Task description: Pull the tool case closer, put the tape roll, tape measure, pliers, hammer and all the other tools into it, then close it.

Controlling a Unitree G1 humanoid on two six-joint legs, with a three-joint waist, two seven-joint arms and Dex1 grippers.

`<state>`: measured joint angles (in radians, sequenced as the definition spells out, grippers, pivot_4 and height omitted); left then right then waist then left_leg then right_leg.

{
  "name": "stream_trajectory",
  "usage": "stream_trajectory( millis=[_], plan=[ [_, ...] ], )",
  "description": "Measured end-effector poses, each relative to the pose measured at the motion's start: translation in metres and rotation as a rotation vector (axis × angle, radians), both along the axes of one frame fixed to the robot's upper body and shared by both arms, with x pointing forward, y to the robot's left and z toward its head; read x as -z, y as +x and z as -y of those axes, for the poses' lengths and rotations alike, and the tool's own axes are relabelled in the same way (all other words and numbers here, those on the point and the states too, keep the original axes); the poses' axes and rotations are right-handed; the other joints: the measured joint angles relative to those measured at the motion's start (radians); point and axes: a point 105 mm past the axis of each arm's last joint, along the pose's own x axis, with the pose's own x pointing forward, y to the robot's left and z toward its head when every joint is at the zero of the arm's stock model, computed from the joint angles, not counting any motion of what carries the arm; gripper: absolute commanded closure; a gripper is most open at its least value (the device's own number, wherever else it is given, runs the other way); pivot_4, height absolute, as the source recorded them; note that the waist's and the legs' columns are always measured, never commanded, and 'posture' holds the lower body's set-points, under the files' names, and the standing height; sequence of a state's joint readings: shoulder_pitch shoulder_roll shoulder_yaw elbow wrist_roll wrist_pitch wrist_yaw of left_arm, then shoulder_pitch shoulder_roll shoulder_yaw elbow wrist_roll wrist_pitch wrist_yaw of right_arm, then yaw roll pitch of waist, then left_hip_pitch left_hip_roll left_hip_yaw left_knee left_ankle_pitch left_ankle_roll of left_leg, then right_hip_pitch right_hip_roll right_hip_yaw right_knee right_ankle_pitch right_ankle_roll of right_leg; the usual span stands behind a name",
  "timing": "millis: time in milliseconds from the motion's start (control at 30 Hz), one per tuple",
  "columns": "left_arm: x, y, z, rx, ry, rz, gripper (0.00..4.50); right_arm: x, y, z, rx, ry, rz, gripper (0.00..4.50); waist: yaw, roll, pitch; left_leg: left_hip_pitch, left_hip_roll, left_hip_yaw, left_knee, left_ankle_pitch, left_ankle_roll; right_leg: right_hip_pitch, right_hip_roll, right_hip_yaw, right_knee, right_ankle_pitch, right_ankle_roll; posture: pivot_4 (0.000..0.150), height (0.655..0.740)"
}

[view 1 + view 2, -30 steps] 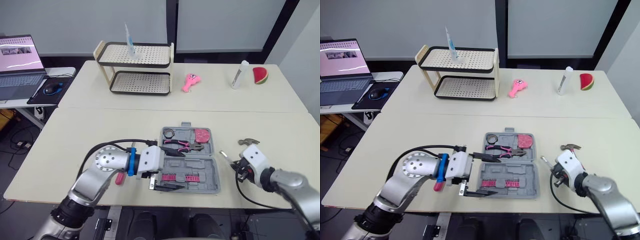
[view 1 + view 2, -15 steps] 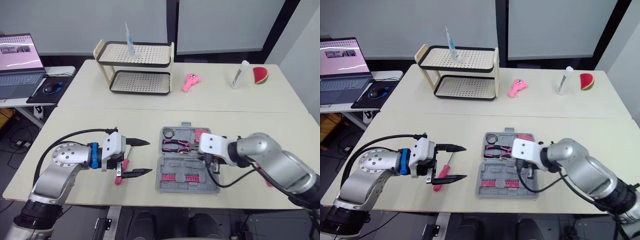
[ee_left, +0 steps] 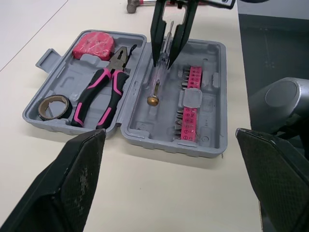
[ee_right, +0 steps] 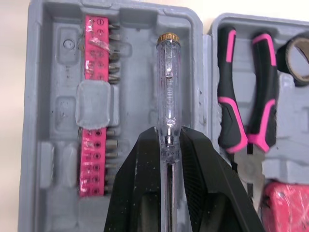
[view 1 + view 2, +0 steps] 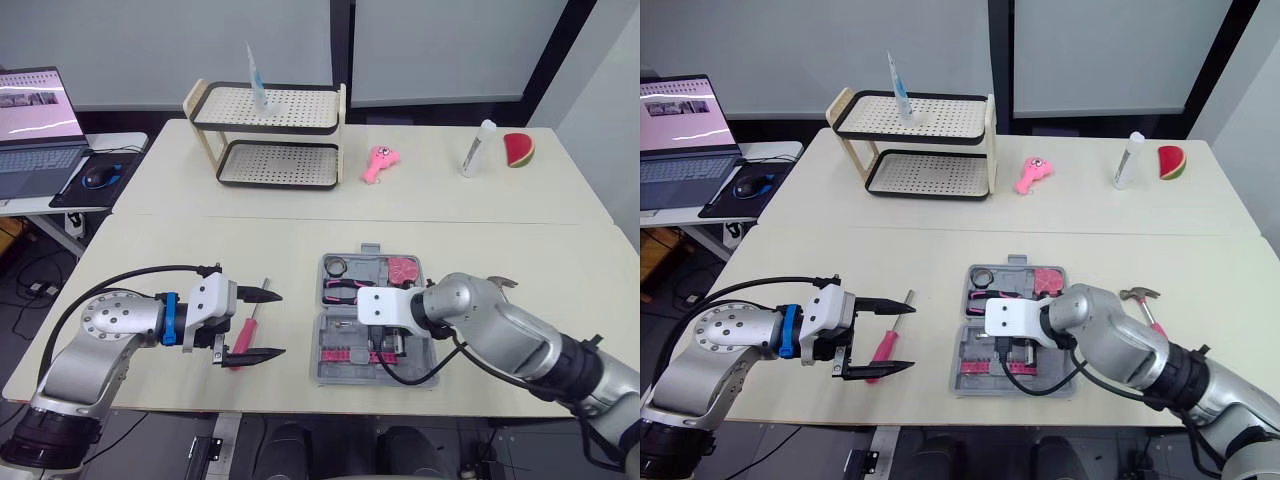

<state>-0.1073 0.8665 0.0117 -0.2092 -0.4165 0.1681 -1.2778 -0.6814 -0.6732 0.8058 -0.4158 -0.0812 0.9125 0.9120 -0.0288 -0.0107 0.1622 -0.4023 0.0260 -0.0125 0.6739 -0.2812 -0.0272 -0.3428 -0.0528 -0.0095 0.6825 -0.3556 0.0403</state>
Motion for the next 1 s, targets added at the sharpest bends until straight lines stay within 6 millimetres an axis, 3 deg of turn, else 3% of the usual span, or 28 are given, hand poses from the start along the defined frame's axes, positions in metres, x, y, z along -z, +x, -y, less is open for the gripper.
stream_trajectory(
  millis=[367, 1000],
  plan=[
    [-0.003, -0.002, 0.0, 0.02, 0.019, 0.002, 0.0, 0.007, 0.009, -0.017, -0.005, 0.01, 0.073, 4.16, 0.0, 0.0, 0.0, 0.0, 0.0, 0.0, 0.0, 0.0, 0.0, -0.001, 0.0, 0.0, 0.0, 0.0, 0.0, 0.15, 0.74],
    [-0.004, 0.0, 0.0, 0.019, 0.028, 0.003, 0.0, 0.019, 0.011, -0.014, 0.002, -0.034, 0.103, 4.16, 0.0, 0.0, 0.0, 0.0, 0.0, 0.0, 0.0, 0.0, 0.0, -0.001, 0.001, 0.0, 0.001, 0.0, 0.0, 0.15, 0.74]
  ],
)
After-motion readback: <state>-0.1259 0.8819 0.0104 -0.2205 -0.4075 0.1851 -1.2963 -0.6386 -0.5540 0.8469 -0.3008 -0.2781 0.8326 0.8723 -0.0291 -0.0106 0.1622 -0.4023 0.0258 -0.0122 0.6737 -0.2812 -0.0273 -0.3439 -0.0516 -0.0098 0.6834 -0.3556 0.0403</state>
